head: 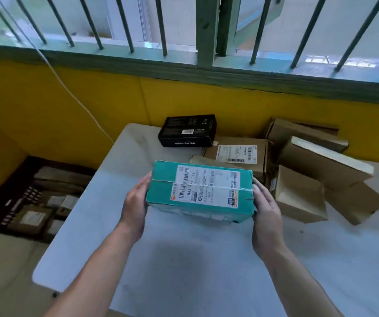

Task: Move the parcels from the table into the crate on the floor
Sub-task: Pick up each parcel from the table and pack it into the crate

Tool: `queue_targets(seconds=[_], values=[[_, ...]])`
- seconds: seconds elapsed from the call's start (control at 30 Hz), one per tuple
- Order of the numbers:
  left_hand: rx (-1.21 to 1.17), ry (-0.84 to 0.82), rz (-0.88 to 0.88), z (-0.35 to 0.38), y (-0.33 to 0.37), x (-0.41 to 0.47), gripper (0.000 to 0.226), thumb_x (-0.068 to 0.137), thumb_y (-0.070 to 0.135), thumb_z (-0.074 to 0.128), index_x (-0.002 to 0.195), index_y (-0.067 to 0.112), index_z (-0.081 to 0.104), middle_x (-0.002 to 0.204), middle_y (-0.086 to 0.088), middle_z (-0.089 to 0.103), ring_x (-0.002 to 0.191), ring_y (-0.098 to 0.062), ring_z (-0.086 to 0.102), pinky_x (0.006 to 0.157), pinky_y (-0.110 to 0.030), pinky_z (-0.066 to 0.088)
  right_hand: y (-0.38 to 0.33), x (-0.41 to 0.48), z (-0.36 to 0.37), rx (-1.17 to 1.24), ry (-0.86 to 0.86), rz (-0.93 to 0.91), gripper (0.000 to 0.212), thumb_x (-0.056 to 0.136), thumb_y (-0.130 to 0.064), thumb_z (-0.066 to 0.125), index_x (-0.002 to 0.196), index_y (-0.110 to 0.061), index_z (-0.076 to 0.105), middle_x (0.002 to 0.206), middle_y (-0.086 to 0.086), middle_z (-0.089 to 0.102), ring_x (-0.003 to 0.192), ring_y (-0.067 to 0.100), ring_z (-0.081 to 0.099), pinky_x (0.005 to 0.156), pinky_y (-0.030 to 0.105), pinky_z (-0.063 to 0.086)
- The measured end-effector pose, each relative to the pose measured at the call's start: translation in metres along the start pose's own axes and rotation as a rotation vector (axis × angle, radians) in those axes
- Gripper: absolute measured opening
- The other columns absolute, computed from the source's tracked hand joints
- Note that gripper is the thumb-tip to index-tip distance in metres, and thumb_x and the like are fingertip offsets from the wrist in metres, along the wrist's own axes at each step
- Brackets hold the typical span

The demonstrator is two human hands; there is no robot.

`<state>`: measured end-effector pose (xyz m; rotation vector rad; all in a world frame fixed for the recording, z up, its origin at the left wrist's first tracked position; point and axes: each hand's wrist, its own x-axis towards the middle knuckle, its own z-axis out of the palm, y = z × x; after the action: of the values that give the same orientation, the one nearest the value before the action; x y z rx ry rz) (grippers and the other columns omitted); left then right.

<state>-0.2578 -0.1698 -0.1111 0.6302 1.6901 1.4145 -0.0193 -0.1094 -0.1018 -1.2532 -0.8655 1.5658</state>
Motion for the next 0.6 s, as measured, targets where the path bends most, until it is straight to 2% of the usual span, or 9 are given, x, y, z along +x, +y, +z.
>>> queue_targets(seconds=[0.1, 0.23, 0.37, 0.47, 0.53, 0.6], values=[[-0.015, 0.029, 0.146, 0.003, 0.013, -0.011, 0.033, 0.106, 0.026, 0.039, 0.127, 0.018, 0.062, 0.095, 0.010, 0.074, 0.092, -0.010, 0.070, 0.077, -0.030, 0.060, -0.015, -0.006, 0.004, 0.100, -0.044, -0.083, 0.030, 0.101, -0.021, 0.046, 0.123, -0.033, 0.063, 0.112, 0.002, 0.073, 0.100, 0.022, 0.071, 0.071, 0.031, 0.062], [-0.194, -0.047, 0.231, 0.008, 0.036, -0.027, 0.043, 0.097, 0.043, 0.041, 0.132, 0.020, 0.052, 0.113, -0.006, 0.070, 0.108, -0.026, 0.066, 0.083, -0.037, 0.058, -0.036, -0.018, 0.009, 0.180, -0.069, -0.185, 0.033, 0.101, -0.018, 0.042, 0.127, -0.024, 0.060, 0.106, 0.001, 0.074, 0.095, 0.021, 0.072, 0.064, 0.027, 0.061], [-0.267, -0.112, 0.351, 0.012, 0.061, -0.041, 0.052, 0.097, 0.042, 0.039, 0.137, 0.009, 0.043, 0.120, -0.015, 0.064, 0.116, -0.037, 0.062, 0.092, -0.051, 0.053, -0.065, -0.033, 0.009, 0.244, -0.124, -0.259, 0.036, 0.091, -0.024, 0.049, 0.124, -0.024, 0.062, 0.102, 0.008, 0.073, 0.088, 0.022, 0.072, 0.060, 0.030, 0.060], [-0.364, -0.126, 0.393, 0.016, 0.079, -0.054, 0.049, 0.095, 0.041, 0.039, 0.130, 0.007, 0.045, 0.120, -0.019, 0.059, 0.116, -0.043, 0.057, 0.095, -0.054, 0.049, -0.084, -0.045, 0.006, 0.264, -0.160, -0.314, 0.041, 0.086, -0.026, 0.049, 0.126, -0.021, 0.060, 0.100, 0.008, 0.072, 0.090, 0.026, 0.071, 0.061, 0.033, 0.060], [-0.404, -0.152, 0.431, 0.018, 0.089, -0.063, 0.038, 0.094, 0.041, 0.041, 0.120, 0.015, 0.050, 0.112, -0.013, 0.060, 0.108, -0.036, 0.060, 0.088, -0.047, 0.054, -0.091, -0.052, 0.005, 0.252, -0.174, -0.352, 0.040, 0.088, -0.025, 0.047, 0.126, -0.021, 0.059, 0.101, 0.007, 0.072, 0.095, 0.029, 0.070, 0.065, 0.037, 0.061], [-0.425, -0.174, 0.461, 0.020, 0.097, -0.070, 0.038, 0.090, 0.046, 0.052, 0.116, 0.019, 0.051, 0.107, -0.009, 0.061, 0.102, -0.029, 0.062, 0.082, -0.042, 0.056, -0.097, -0.058, 0.004, 0.246, -0.184, -0.386, 0.037, 0.090, -0.025, 0.045, 0.123, -0.024, 0.061, 0.099, 0.005, 0.072, 0.096, 0.029, 0.069, 0.065, 0.036, 0.061]])
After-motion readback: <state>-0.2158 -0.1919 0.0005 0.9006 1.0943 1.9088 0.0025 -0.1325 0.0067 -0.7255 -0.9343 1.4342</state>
